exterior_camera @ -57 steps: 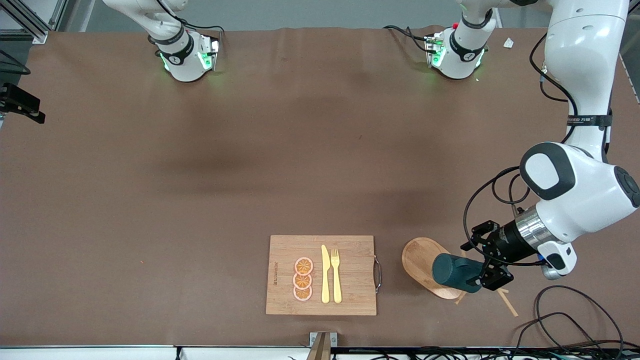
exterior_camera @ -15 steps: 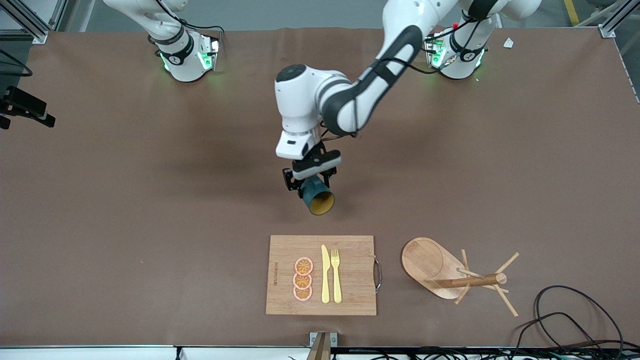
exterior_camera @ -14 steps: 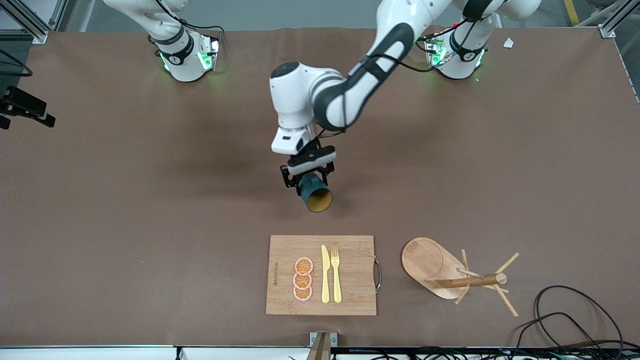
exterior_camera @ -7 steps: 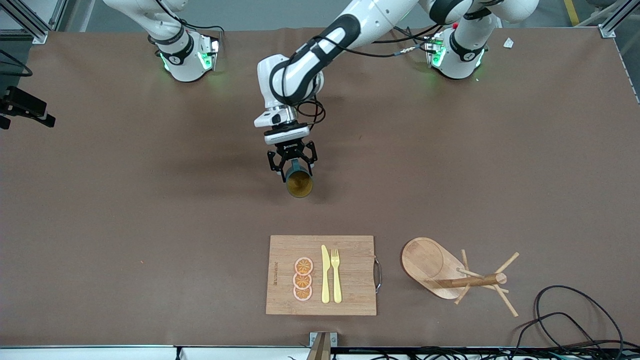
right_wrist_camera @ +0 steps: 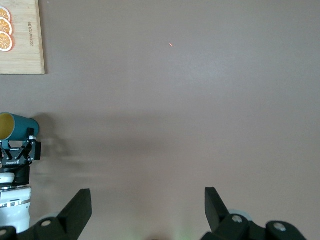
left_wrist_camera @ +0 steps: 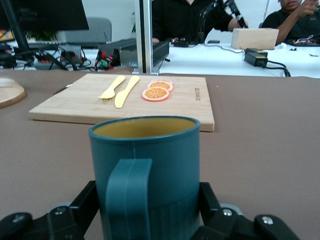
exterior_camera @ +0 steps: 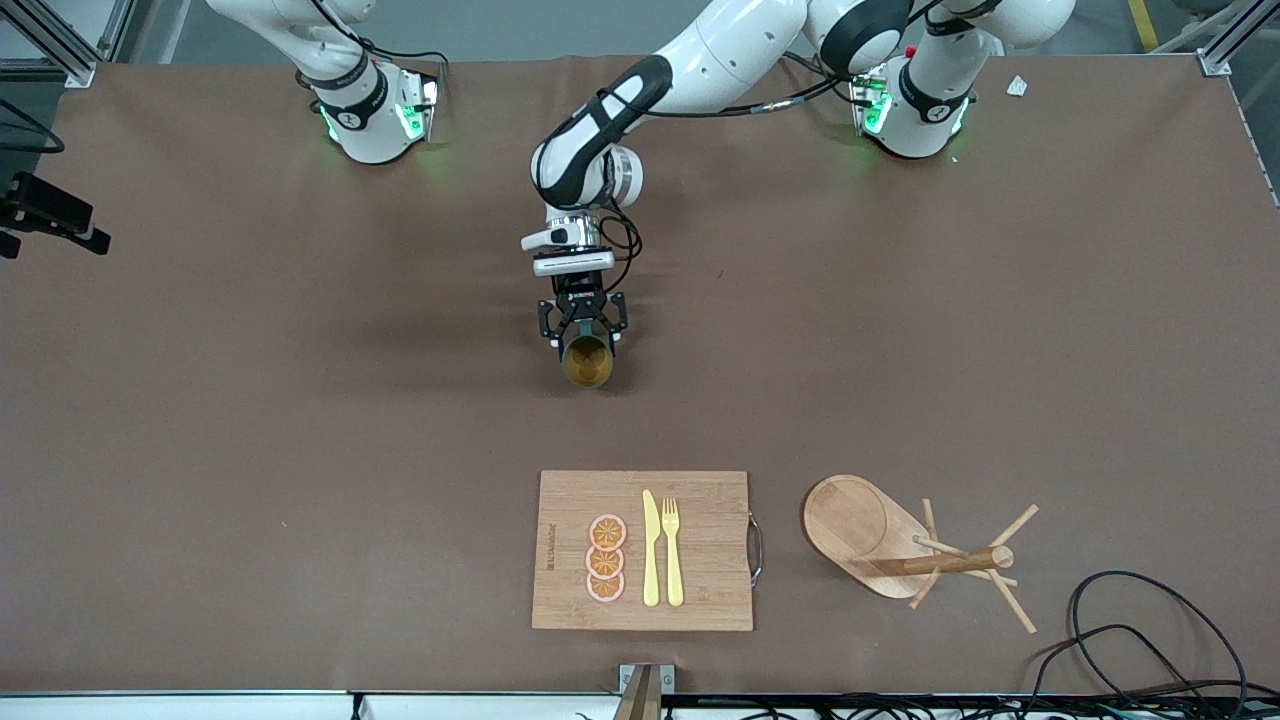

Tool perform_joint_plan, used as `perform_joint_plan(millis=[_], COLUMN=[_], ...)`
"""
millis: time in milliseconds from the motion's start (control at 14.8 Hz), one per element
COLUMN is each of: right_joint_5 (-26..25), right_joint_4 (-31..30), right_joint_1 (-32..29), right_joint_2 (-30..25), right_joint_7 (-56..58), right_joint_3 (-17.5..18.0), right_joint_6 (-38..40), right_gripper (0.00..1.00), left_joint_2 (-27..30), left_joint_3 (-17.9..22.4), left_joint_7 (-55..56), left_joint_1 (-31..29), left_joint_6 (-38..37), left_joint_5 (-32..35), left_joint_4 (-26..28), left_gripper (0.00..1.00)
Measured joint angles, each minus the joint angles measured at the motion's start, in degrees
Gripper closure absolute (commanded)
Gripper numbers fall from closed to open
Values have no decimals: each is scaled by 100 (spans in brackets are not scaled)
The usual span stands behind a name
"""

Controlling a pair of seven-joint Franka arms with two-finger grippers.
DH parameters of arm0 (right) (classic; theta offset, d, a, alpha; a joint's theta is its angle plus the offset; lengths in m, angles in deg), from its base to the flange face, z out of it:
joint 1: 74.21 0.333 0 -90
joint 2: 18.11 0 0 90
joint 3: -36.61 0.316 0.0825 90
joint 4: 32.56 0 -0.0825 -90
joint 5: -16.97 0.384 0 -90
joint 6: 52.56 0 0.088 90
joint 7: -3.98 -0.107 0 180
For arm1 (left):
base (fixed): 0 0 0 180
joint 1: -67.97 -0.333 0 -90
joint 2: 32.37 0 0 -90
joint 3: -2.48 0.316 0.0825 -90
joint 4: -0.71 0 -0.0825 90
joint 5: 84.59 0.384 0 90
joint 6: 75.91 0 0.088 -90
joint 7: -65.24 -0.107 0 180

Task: Transfer cup from left to right arm and place
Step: 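Lower the teal mug onto the table and open the left gripper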

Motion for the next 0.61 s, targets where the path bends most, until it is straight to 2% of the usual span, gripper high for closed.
perform_joint_plan(millis=[338,608], right_joint_5=[0,-1], right_joint_4=[-2,-8], right_joint_1=[-2,-3], right_joint_2=[5,17], right_joint_7=[0,0], right_joint_3=[-7,-15], right_joint_6=[0,5], right_gripper=[0,0], left_joint_2=[-72,105], left_joint_3=[-34,-246], left_joint_7=[65,44], left_joint_1=[177,521], left_joint_6=[-112,-333], left_joint_5=[-78,-1036], left_joint_4=[-26,-195], left_gripper=[0,0])
